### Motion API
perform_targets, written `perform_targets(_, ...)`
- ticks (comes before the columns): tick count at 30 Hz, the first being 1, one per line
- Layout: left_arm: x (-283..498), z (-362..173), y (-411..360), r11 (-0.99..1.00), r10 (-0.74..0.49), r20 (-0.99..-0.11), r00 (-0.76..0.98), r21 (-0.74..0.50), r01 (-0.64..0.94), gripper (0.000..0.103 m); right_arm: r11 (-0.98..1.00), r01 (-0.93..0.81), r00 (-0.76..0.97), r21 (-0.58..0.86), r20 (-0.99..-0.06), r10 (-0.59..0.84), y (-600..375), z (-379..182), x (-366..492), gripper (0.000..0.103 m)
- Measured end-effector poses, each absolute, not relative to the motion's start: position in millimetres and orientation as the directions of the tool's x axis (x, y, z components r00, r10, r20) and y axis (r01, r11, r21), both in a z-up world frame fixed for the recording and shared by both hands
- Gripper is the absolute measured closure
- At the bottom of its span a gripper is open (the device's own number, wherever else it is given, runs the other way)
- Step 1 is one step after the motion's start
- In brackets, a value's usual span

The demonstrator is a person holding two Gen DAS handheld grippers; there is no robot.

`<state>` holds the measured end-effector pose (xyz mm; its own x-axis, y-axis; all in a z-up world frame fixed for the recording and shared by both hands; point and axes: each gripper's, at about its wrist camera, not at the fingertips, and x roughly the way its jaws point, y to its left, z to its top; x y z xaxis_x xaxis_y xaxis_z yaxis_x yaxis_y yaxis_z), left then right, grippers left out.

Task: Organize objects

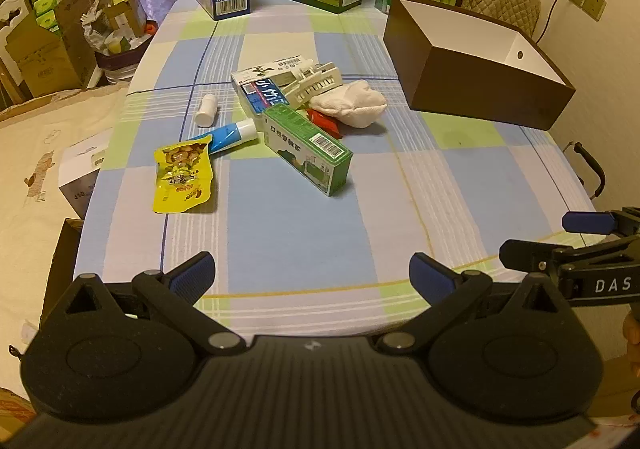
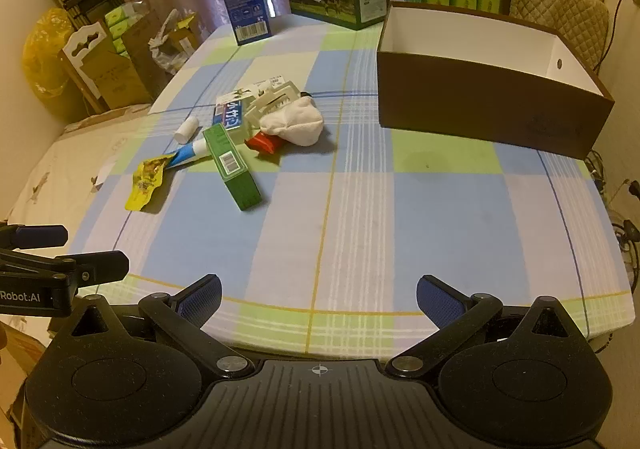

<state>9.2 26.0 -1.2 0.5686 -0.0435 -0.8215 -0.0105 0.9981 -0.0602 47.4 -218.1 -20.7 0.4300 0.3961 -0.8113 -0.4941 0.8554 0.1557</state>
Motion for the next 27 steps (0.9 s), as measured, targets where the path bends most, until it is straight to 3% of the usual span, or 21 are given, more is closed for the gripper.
perform_targets(27, 9.4, 0.2, 17.8, 0.998, -0.031, -0.821, 0.571, -0.055, -0.025, 0.001, 0.85, -0.503, 0.427, 0.158, -0.81, 0.403, -213.6, -22.6, 52.4, 0.002)
